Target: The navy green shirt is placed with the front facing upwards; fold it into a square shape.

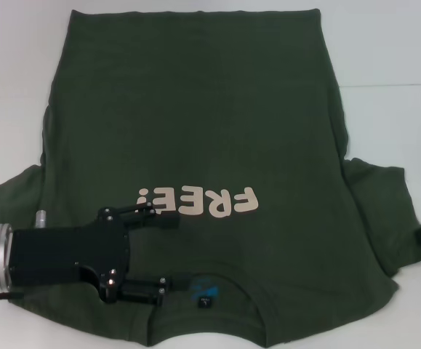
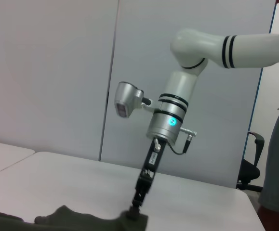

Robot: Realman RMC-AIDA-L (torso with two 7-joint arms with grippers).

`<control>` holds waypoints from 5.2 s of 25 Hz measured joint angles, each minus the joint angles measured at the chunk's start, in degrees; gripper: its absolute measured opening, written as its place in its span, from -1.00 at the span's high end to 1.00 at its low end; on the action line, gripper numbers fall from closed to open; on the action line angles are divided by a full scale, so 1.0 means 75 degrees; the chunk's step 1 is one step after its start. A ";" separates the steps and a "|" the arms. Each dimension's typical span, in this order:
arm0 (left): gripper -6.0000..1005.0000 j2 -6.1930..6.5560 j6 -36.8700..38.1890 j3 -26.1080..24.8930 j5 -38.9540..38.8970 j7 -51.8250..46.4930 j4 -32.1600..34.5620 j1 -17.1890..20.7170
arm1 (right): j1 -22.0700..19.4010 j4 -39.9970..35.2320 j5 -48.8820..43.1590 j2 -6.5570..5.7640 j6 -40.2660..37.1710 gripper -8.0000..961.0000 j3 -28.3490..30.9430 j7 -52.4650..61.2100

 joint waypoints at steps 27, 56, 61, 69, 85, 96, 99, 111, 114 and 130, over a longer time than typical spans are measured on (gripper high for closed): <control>-0.82 -0.0100 0.0007 -0.0022 -0.0134 -0.0022 -0.0023 0.0121 | -0.0829 -0.0919 0.0016 -0.0121 0.1262 0.92 0.1061 -0.0760; -0.82 -0.0117 -0.0059 -0.0046 -0.0579 -0.0051 -0.0410 0.0216 | -0.0149 -0.1536 0.2304 0.0315 -0.0251 0.92 0.0924 -0.1464; -0.82 -0.0117 -0.0014 -0.0124 -0.0621 -0.0052 -0.0410 0.0240 | 0.0086 -0.1538 0.2326 0.0717 -0.0241 0.92 0.0578 -0.1902; -0.82 -0.0116 -0.0003 -0.0142 -0.0622 -0.0052 -0.0410 0.0280 | 0.0313 -0.1554 0.2431 0.1040 -0.0173 0.92 0.0504 -0.2625; -0.81 -0.0129 -0.0039 -0.0164 -0.0641 -0.0051 -0.0410 0.0285 | 0.0388 -0.1290 0.2595 0.1292 0.0481 0.92 -0.0442 -0.2703; -0.81 -0.0129 -0.0059 -0.0162 -0.0641 -0.0001 -0.0410 0.0296 | 0.0503 -0.1131 0.2641 0.1300 0.0807 0.91 -0.0636 -0.2629; -0.81 -0.0129 -0.0060 -0.0162 -0.0641 0.0006 -0.0410 0.0305 | 0.0546 -0.1064 0.2632 0.1320 0.0932 0.89 -0.0636 -0.2592; -0.81 -0.0128 -0.0058 -0.0208 -0.0640 0.0087 -0.0423 0.0329 | 0.0762 -0.0626 0.2599 0.1326 0.1391 0.79 -0.0739 -0.2572; -0.81 -0.0128 -0.0055 -0.0223 -0.0640 0.0134 -0.0479 0.0328 | 0.0788 -0.0566 0.2596 0.1344 0.1479 0.76 -0.0830 -0.2571; -0.81 -0.0153 -0.0087 -0.0247 -0.0697 0.0227 -0.0506 0.0410 | 0.0497 -0.0380 0.3481 0.1304 0.1859 0.27 -0.0750 -0.2814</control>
